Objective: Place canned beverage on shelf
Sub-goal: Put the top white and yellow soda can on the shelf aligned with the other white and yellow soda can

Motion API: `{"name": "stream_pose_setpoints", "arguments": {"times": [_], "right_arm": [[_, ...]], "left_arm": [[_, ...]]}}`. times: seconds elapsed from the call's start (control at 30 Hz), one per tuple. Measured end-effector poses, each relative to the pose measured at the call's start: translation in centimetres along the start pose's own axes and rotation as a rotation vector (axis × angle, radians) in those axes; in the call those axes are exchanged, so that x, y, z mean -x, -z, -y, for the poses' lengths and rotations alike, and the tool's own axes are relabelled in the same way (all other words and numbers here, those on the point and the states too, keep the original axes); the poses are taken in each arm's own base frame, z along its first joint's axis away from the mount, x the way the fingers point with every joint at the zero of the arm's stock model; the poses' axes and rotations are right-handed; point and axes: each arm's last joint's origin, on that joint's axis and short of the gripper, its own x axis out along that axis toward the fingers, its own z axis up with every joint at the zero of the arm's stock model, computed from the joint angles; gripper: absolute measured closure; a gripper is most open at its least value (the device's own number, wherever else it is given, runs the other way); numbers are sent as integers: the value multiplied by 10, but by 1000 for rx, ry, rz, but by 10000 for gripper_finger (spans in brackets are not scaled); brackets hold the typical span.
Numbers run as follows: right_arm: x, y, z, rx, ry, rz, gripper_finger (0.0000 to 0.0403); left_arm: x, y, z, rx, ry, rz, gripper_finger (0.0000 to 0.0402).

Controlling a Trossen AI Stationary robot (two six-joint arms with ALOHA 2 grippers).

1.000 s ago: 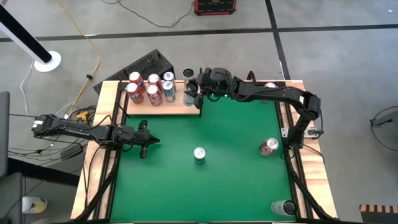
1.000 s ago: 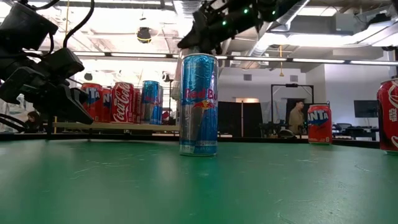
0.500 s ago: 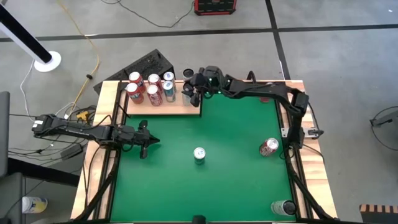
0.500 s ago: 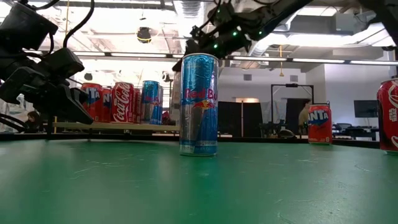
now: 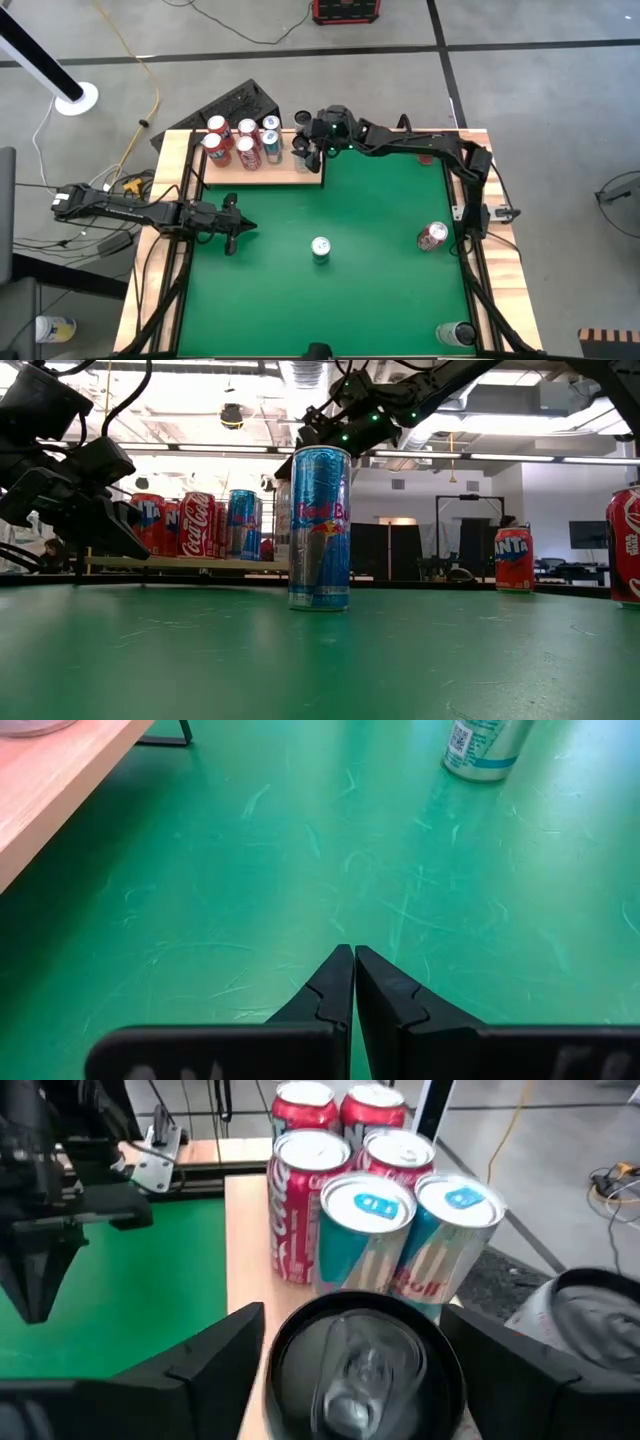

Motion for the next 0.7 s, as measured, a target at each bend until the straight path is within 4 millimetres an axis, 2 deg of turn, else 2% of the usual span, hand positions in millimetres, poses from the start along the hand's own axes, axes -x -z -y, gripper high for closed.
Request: {"name": "stream_pose_setpoints", "arguments": {"times": [0.1, 0.23, 0.33, 0.43, 0.57, 0.7], "right_arm": [[0, -1, 0, 1, 2, 5, 46], [1, -4, 2, 8, 16, 35, 39], [9, -13, 3, 13, 23, 65, 39], [25, -31, 2, 7, 24, 105, 42], [44, -49, -18, 1, -22, 103, 46], [42, -43, -52, 41, -97, 8, 75]], "left_arm": [[0, 0, 0, 0, 0, 0, 402], [0, 0, 0, 0, 0, 0, 402], [0, 0, 0, 0, 0, 0, 402], [0, 0, 0, 0, 0, 0, 402], [0, 0, 0, 0, 1, 0, 401], [0, 0, 0, 0, 0, 0, 402]]}}
